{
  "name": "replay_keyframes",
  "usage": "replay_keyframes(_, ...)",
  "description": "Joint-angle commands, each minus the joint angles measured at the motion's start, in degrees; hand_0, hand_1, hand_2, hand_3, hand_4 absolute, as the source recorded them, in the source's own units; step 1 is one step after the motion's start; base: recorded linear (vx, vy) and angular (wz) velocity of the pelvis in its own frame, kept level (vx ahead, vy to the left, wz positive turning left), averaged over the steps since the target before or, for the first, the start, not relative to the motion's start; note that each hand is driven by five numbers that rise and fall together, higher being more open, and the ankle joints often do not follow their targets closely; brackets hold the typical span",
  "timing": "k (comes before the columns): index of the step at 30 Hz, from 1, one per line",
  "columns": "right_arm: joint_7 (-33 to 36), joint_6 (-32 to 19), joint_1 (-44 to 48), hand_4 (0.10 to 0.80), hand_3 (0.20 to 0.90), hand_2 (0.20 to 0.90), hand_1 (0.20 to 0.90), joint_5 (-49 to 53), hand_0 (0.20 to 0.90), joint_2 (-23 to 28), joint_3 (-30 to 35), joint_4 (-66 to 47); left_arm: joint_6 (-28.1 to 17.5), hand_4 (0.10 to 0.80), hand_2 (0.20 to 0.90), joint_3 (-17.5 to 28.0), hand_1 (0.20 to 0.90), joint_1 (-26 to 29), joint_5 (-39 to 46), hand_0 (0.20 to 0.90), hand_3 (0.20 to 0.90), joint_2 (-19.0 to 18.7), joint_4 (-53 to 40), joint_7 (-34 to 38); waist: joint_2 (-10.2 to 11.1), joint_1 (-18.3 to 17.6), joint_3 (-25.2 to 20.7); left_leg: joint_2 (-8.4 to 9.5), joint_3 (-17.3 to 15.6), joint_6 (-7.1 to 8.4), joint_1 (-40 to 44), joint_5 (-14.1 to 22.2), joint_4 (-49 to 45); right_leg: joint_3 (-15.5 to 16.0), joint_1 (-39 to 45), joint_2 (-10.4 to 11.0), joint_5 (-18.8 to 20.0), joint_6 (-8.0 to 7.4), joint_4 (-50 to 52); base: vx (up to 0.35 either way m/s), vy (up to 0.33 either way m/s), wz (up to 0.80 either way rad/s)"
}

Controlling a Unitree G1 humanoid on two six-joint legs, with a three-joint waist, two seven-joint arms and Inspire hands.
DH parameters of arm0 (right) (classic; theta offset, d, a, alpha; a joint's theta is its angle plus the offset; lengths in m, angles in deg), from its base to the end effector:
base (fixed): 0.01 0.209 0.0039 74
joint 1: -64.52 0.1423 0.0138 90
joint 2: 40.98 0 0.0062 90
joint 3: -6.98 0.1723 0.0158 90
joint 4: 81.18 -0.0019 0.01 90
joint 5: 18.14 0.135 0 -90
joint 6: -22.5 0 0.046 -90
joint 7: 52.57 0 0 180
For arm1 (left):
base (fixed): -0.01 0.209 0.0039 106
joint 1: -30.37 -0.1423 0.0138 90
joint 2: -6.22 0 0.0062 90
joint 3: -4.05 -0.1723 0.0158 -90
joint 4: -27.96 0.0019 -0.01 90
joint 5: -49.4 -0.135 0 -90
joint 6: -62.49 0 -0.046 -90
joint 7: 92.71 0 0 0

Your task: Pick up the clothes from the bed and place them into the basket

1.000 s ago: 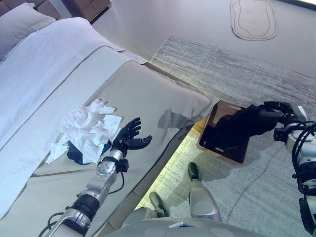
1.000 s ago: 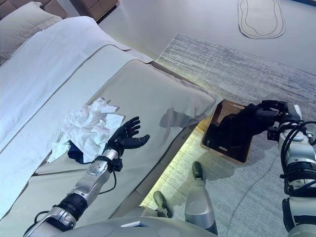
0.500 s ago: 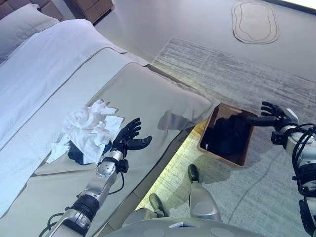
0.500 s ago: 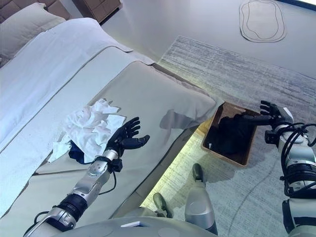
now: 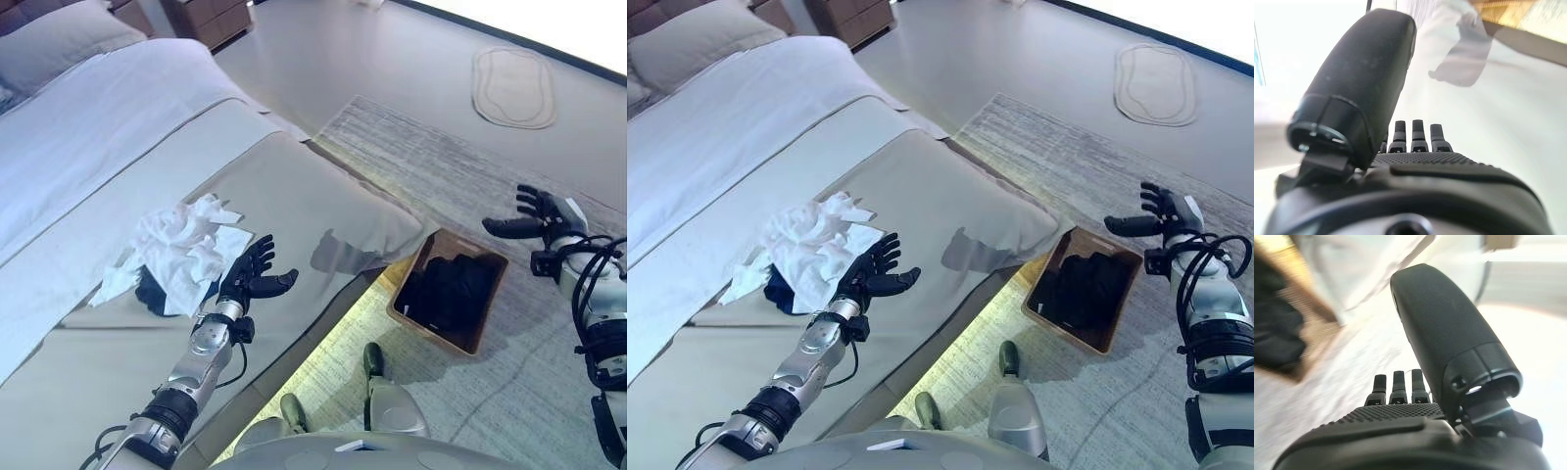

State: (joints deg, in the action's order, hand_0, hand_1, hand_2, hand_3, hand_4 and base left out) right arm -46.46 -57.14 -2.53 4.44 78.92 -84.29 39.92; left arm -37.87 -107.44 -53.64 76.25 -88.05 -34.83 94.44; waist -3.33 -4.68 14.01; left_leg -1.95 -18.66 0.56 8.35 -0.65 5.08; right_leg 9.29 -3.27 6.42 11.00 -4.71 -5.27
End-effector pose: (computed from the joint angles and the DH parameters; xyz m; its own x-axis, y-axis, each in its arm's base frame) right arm 0.2521 -0.3200 0.1206 0.9016 -0.4073 -0.1460 0.3306 0.8662 -0.3748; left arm 0.1964 0.1751 -0.0064 0.9548 -0.0515 -0.2927 0.0504 0.9987 -0.0114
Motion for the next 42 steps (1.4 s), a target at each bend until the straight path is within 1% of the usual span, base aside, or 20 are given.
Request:
replay_keyframes(1, 4.73, -8.62, 13.11, 0.8, 0.9, 0.9, 0.9, -1.27, 0.9, -2.28, -4.39, -3.64, -6.66, 0.8, 0.9, 3.4, 0.9, 0.04, -0.55, 0.9, 0.9, -1.56, -3.72, 2.54, 2.38, 4.39, -2.07, 0.67, 7.26, 1.72, -4.1, 3.84, -5.05, 2.49, 5.85, -1.9, -8.9, 1.92, 1.47, -0.021, 0.042, 0.46)
replay_keyframes(3, 5.72, -8.79, 14.23, 0.8, 0.9, 0.9, 0.9, -2.09, 0.9, -3.49, -5.67, -4.45, -6.88, 0.8, 0.9, 4.16, 0.9, -0.43, -0.22, 0.9, 0.9, -1.3, -3.62, 2.57, 2.15, 5.29, -2.15, 0.45, 6.58, 1.91, -4.36, 3.34, -4.85, 3.94, 5.96, -1.48, -9.13, 2.18, 1.53, -0.026, 0.046, 0.51)
replay_keyframes(5, 7.57, -9.11, 14.66, 0.8, 0.9, 0.9, 0.9, -3.46, 0.9, -4.46, -6.2, -5.24, -6.9, 0.8, 0.9, 4.64, 0.9, -0.42, -0.75, 0.9, 0.9, -0.84, -3.47, 1.23, 2.07, 5.64, -2.15, -0.6, 3.9, 2.4, -4.79, 2.9, -5.34, 6.77, 6.28, -0.51, -9.12, 2.31, 1.3, -0.057, 0.047, 0.75)
replay_keyframes(7, 9.1, -9.12, 15.91, 0.8, 0.9, 0.9, 0.9, -4.85, 0.9, -5.17, -6.91, -5.78, -6.76, 0.8, 0.9, 4.63, 0.9, 0.51, -1.2, 0.9, 0.9, -0.42, -2.72, 0.01, 1.97, 6.16, -2.05, -1.26, 1.66, 2.8, -5.17, 2.47, -5.28, 9.48, 6.51, 0.79, -8.65, 1.87, 0.96, -0.071, 0.079, 1.01)
replay_keyframes(9, 8.67, -8.89, 17.12, 0.8, 0.9, 0.9, 0.9, -5.78, 0.9, -5.84, -7.86, -4.98, -6.46, 0.8, 0.9, 4.6, 0.9, 0.91, -1.31, 0.9, 0.9, -0.31, -2.53, 0.24, 1.72, 6.72, -1.82, -1.05, 1.85, 2.7, -4.86, 2.52, -4.78, 10.22, 6.93, 1.36, -8.57, 1.44, 1.04, 0.012, 0.105, 0.92)
replay_keyframes(10, 9.21, -8.85, 18.22, 0.8, 0.9, 0.9, 0.9, -7.43, 0.9, -6.21, -9.01, -4.06, -6.25, 0.8, 0.9, 4.58, 0.9, 0.65, -1.3, 0.9, 0.9, -0.54, -2.57, 0.22, 1.64, 7.33, -1.84, -0.77, 2.56, 2.37, -4.92, 2.82, -5.11, 10.26, 6.89, 1.96, -8.69, 1.2, 1.78, 0.064, 0.122, 0.65)
replay_keyframes(12, 9.83, -9.02, 19.78, 0.8, 0.9, 0.9, 0.9, -9.98, 0.9, -6.85, -10.5, -2.58, -5.48, 0.8, 0.9, 4.93, 0.9, -0.4, -1.24, 0.9, 0.9, -1.01, -3.37, 0.26, 1.67, 8.44, -1.79, -0.55, 2.29, 1.63, -4.78, 3.63, -6.25, 11.25, 7.09, 3.1, -8.88, 0.84, 3.04, 0.1, 0.143, 0.46)
replay_keyframes(15, 11.35, -6.69, 20.55, 0.8, 0.9, 0.9, 0.9, -15.69, 0.9, -8.25, -12.95, -1.75, -3.84, 0.8, 0.9, 5.52, 0.9, -2.16, -1.19, 0.9, 0.9, -2.4, -5.23, -0.66, 1.36, 10.29, -1.62, 0.43, 2.85, -0.3, -4.8, 4.02, -6.65, 12.34, 6.66, 4.49, -10.96, 0.46, 9.1, 0.122, 0.142, 0.32)
replay_keyframes(17, 11.61, -4.52, 19.78, 0.8, 0.9, 0.9, 0.9, -18.2, 0.9, -7.83, -14.0, -2.86, -2.9, 0.8, 0.9, 5.76, 0.9, -2.89, -1.61, 0.9, 0.9, -4.16, -6.67, -1.95, 0.7, 10.54, -0.64, 0.66, 5.15, -1.91, -5.17, 4.57, -7.94, 10.48, 1.58, 5.43, -11.7, 0.47, 22.25, 0.117, 0.087, 0.29)
replay_keyframes(18, 11.58, -4.32, 19.7, 0.8, 0.9, 0.9, 0.9, -18.37, 0.9, -7.65, -14.04, -2.99, -2.78, 0.8, 0.9, 5.82, 0.9, -2.91, -1.73, 0.9, 0.9, -4.35, -6.8, -2.13, 0.72, 10.53, -0.46, 0.74, 5.49, -2.05, -5.31, 4.73, -8.29, 10.18, 0.66, 5.67, -11.62, 0.44, 23.54, 0.091, -0.007, 0.36)
replay_keyframes(19, 11.64, -3.46, 19.74, 0.8, 0.9, 0.9, 0.9, -18.73, 0.9, -6.85, -14.32, -3.36, -2.58, 0.8, 0.9, 5.66, 0.9, -2.58, -1.83, 0.9, 0.9, -5.13, -6.77, -2.75, 0.7, 10.27, 0.75, 0.77, 7.11, -2.26, -5.56, 5.26, -9.7, 8.6, -1.67, 5.62, -11.22, 0.43, 26.24, 0.082, -0.115, 0.5)
replay_keyframes(20, 11.85, -2.71, 20.55, 0.8, 0.9, 0.9, 0.9, -18.55, 0.9, -5.44, -14.36, -3.3, -2.8, 0.8, 0.9, 5.17, 0.9, -1.35, -1.16, 0.9, 0.9, -5.95, -6.19, -3.96, 1.19, 9.41, 2.4, 1.23, 10.08, -2.1, -6.22, 6.2, -11.5, 5.24, -3.85, 4.66, -10.7, 0.38, 24.46, 0.061, -0.152, 0.71)
replay_keyframes(23, 11.24, -3.07, 24.17, 0.8, 0.9, 0.9, 0.9, -18.65, 0.9, -3.38, -14.63, -2.57, -3.58, 0.8, 0.9, 4.94, 0.9, 1.04, -0.43, 0.9, 0.9, -6.47, -6.96, -4.79, 1.67, 8.36, 4.92, 1.77, 12.83, -1.99, -8.35, 8.12, -14.83, 0.91, -6.42, 4.12, -9.58, 0.25, 19.32, -0.066, -0.163, 0.74)
replay_keyframes(24, 10.52, -3.64, 27.04, 0.8, 0.9, 0.9, 0.9, -18.9, 0.9, -1.86, -14.89, -1.38, -4.78, 0.8, 0.9, 4.49, 0.9, 2.18, -0.29, 0.9, 0.9, -6.5, -6.98, -4.71, 1.42, 7.96, 6.16, 1.84, 14.32, -2.19, -11.16, 8.88, -17.9, -1.22, -7.82, 2.78, -11.6, 0.96, 20.43, -0.116, -0.132, 1.01)
replay_keyframes(28, 10.52, -4.8, 30.31, 0.8, 0.9, 0.9, 0.9, -19.79, 0.9, -0.17, -16.14, -0.71, -6.27, 0.8, 0.9, 4.7, 0.9, 3.82, 1.02, 0.9, 0.9, -5.84, -7.07, -4.03, 1.48, 8.83, 7.78, 1.85, 14.14, -1.56, -15.2, 8.67, -20.75, 0.81, -7.63, 2.84, -13.59, 1.75, 21.73, -0.102, -0.099, 0.53)
replay_keyframes(29, 11.35, -4.59, 31.36, 0.8, 0.9, 0.9, 0.9, -17.26, 0.9, 1.29, -16.4, -0.09, -7.72, 0.8, 0.9, 4.14, 0.9, 4.55, 0.74, 0.9, 0.9, -5.07, -8.01, -4.27, 1.18, 9.33, 9.24, 1.42, 14.39, -0.98, -17.41, 8.27, -21.84, 2.13, -8.35, 2.74, -14.78, 2.64, 23.15, -0.052, -0.083, 0.06)
replay_keyframes(32, 12.55, -4.17, 32.44, 0.8, 0.9, 0.9, 0.9, -15.08, 0.9, 1.93, -16.49, 1.09, -9.09, 0.8, 0.9, 3.22, 0.9, 4.81, 0.52, 0.9, 0.9, -4.87, -9.32, -3.97, 0.58, 10.08, 10.63, 1.63, 15.64, -0.77, -19.36, 7.43, -22.03, 3.13, -10.4, 2.87, -15.73, 3.26, 25.69, -0.039, -0.057, 0.35)
replay_keyframes(34, 13.77, -3.8, 34.25, 0.8, 0.9, 0.9, 0.9, -12.97, 0.9, 2.36, -16.2, 2.69, -9.48, 0.8, 0.9, 2.67, 0.9, 4.63, 1.18, 0.9, 0.9, -5.31, -11.33, -3.97, -0.43, 11.19, 12.13, 2.25, 16.94, -0.79, -21.04, 6.81, -22.2, 4.55, -12.44, 3.74, -16.48, 3.69, 28.45, -0.006, -0.01, 0.25)
replay_keyframes(37, 15.27, -4.05, 36.86, 0.8, 0.9, 0.9, 0.9, -10.65, 0.9, 2.07, -16.08, 4.99, -9.29, 0.8, 0.9, 1.79, 0.9, 4.64, 1.5, 0.9, 0.9, -5.33, -12.59, -4.32, -1.4, 11.94, 13.58, 3.02, 17.66, -0.84, -22.51, 6.64, -22.84, 5.35, -14.11, 4.42, -17.54, 4.11, 30.92, 0.025, -0.004, 0.24)
replay_keyframes(42, 17.18, -2.97, 42.36, 0.8, 0.9, 0.9, 0.9, -9.85, 0.9, 1.8, -16.99, 6.21, -10.38, 0.8, 0.9, -0.43, 0.9, 5.7, 2.09, 0.9, 0.9, -5.21, -13.72, -4.78, -3.02, 13.06, 15.78, 4.33, 17.88, -1.07, -26.14, 6.19, -24.36, 6.95, -17.53, 5.63, -18.97, 4.8, 34.55, 0.012, 0.01, 0.18)
